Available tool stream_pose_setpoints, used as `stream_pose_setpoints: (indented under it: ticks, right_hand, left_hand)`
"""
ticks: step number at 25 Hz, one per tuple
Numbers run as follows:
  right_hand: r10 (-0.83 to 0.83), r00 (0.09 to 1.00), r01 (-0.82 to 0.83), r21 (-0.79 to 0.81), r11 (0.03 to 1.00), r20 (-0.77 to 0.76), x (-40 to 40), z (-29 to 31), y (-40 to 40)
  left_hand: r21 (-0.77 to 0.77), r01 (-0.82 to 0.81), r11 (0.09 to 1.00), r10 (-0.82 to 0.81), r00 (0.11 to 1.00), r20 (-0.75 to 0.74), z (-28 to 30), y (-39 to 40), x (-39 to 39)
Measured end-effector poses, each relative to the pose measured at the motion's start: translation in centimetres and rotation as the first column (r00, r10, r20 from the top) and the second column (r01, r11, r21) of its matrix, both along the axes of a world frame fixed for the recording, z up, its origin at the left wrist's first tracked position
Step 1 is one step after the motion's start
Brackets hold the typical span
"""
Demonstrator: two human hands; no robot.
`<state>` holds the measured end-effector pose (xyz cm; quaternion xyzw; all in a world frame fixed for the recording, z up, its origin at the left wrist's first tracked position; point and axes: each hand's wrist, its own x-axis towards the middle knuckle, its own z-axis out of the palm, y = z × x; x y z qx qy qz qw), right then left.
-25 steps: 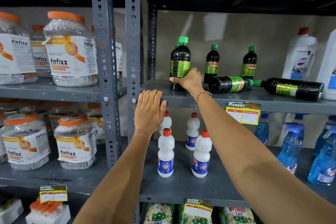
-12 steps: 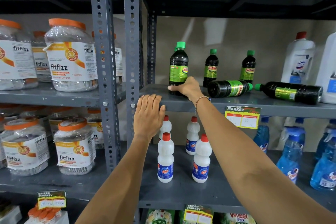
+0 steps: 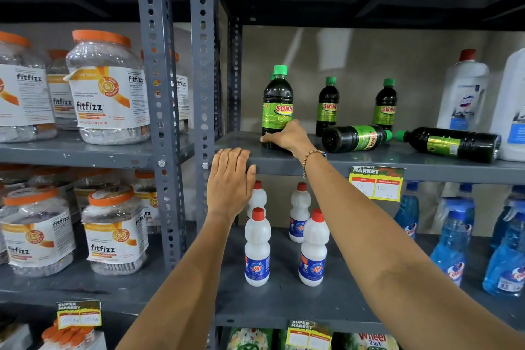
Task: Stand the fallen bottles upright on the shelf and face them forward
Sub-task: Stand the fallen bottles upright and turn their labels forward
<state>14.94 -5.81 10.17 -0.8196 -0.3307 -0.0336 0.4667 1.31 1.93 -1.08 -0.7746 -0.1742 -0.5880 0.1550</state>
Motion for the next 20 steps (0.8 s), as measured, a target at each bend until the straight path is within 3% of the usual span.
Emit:
stream_pose_setpoints:
  ticks: [7,12,20]
  right_hand:
    - [-0.038,0.997,0.041,-0.039,0.998,0.066,-0.63,-0.13,-0.43]
    - [-0.011,1.0,0.011,-0.047,0.999,0.007,-0.45,-0.03,-0.52]
    - [-0.064,0.994,0.071,-0.075,0.995,0.091,-0.86,-0.27,-0.51]
  left_hand:
    - [-0.003,-0.005,1.0,0.005,1.0,-0.002,0.01,-0.11,-0.01]
    - [0.0,-0.005,1.0,0.005,1.0,-0.001,0.0,-0.06,0.04]
    - [-0.003,0.005,1.0,-0.005,1.0,0.012,-0.23,-0.1,0.09]
